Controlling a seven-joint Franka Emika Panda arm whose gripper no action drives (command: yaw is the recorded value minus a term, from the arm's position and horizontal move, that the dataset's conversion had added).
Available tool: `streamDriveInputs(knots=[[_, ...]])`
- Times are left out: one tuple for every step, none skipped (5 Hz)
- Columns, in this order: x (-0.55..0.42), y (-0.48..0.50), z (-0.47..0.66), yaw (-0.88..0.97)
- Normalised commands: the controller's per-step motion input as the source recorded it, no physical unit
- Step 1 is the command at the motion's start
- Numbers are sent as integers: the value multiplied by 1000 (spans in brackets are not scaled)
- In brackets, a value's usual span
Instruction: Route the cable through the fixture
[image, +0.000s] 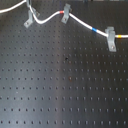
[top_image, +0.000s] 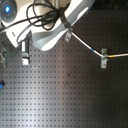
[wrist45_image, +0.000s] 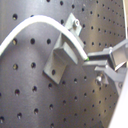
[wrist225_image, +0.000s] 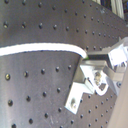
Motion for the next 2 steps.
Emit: streamDriveInputs(knots=[[-156, -35, 263, -109], [-101, 47, 266, -14]])
